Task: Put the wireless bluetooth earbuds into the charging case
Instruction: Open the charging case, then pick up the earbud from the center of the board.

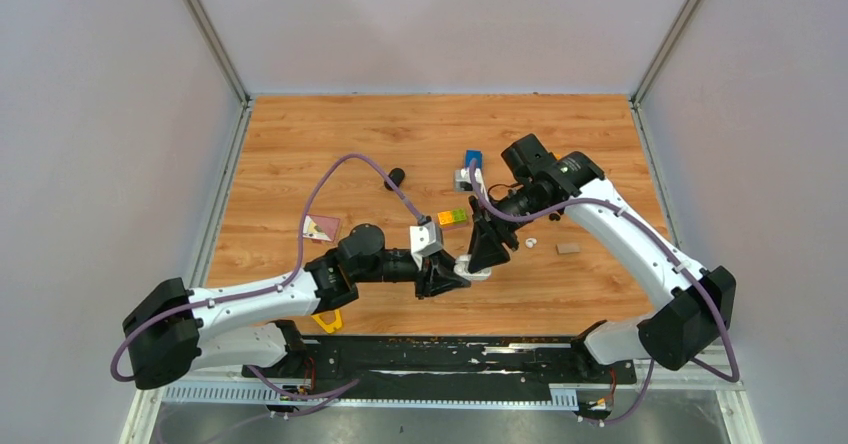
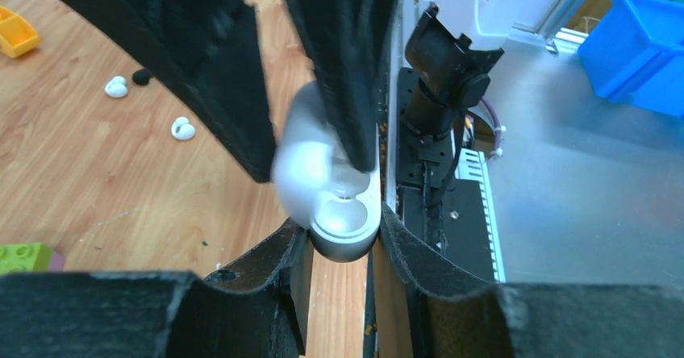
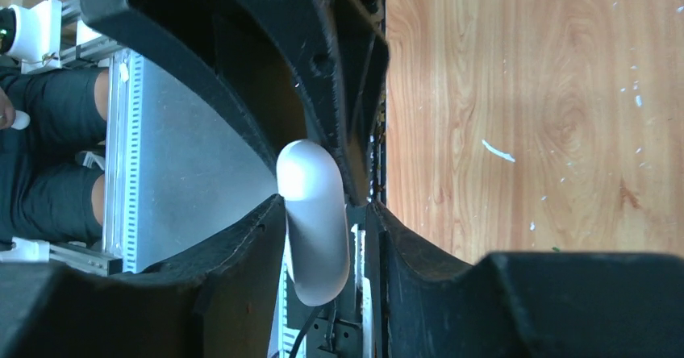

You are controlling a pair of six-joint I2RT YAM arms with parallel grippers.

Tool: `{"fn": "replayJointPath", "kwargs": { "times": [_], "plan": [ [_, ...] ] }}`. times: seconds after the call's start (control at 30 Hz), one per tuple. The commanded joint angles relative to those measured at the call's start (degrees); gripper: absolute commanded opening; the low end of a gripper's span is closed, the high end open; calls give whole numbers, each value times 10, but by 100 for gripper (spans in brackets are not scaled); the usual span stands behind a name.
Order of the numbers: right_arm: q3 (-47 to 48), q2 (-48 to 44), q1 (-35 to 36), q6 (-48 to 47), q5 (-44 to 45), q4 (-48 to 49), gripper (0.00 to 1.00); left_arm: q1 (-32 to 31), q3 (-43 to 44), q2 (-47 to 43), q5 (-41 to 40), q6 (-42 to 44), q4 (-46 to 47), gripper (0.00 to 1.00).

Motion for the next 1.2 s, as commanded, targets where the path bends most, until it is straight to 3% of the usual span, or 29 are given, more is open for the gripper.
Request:
{"fn": "replayJointPath", "kwargs": {
  "times": [0.0,0.2,0.3,0.47,0.6,0.87,0.93,1.17],
  "plan": [
    [32,3,-15,2,-36,7,41,-19,-13,-15,1,26,20,0],
    [31,-5,-22,13,-37,15,41,-20,-26,-16,-11,26,26,0],
    [52,-6,-52,13,-91,0,43,-20,-29,-14,-19,26,23,0],
    [116,5,-143,-45,-148,-68,47,-20,-30,-16,-25,18,21,0],
    [84,-2,-247,-154,-188,-97,51,-19,-19,-48,-29,18,-17,0],
    [-33,-29,-272,-369,-5,-62,48,-20,-54,-185,-71,-25,-73,0],
    [-33,-21,-271,-467,12,-96,48,-19,-71,-217,-90,-39,-76,0],
    [28,95,-257,-550,179,-124,39,-20,-112,-279,-121,-51,-87,0]
  ]
}}
